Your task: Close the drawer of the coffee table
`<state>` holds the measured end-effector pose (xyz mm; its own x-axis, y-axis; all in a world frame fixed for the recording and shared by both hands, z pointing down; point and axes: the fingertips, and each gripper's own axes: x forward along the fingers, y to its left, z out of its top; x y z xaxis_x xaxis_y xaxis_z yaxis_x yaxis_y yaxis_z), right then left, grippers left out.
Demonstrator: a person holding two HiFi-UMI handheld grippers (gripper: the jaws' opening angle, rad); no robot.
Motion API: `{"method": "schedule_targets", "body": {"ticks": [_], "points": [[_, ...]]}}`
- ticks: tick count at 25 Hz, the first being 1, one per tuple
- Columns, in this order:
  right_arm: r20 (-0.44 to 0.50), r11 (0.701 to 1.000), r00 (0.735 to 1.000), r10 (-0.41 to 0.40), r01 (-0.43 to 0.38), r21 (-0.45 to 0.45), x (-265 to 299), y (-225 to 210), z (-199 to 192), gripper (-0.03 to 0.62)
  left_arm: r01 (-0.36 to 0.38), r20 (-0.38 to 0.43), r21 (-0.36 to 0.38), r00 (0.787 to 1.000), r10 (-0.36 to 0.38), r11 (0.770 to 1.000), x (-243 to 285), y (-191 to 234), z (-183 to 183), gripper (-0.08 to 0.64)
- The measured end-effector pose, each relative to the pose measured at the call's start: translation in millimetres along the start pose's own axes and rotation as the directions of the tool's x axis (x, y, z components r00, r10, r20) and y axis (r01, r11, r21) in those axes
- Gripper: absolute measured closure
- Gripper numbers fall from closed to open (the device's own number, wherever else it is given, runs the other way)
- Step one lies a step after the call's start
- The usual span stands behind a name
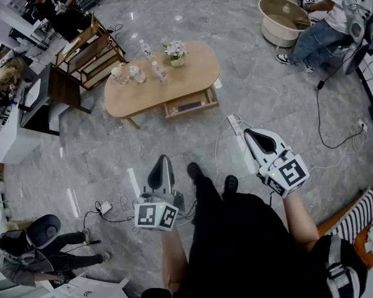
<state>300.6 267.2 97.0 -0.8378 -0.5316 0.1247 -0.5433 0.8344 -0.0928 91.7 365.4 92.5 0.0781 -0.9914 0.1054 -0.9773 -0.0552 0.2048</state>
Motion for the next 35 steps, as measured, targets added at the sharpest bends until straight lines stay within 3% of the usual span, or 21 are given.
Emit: {"method": "schedule_targets", "body": {"ticks": [13, 21, 35], "points": [[0.01, 1.0, 1.0, 0.002, -0.002, 0.002, -34.6, -2.0, -4.3, 0.58, 0.005, -0.011, 0.02, 1.0, -0.005, 1.0, -6.6, -29.2, -7.5, 0.548], [0.031, 0.996, 0.999, 0.01, -0.013, 0.086, -28.4, -2.7, -4.6, 0.58, -0.009, -0.034, 0.019, 0.999, 0.01, 1.0, -13.2, -29.4, -9.2, 0.548], [-0.031, 0.998, 0.999, -0.025, 0.026, 0.059, 31.0, -0.8, -15.6, 0.58, -0.019, -0.066, -0.023, 0.998, 0.017, 1.0, 9.9, 37.0, -19.5, 0.548]]}}
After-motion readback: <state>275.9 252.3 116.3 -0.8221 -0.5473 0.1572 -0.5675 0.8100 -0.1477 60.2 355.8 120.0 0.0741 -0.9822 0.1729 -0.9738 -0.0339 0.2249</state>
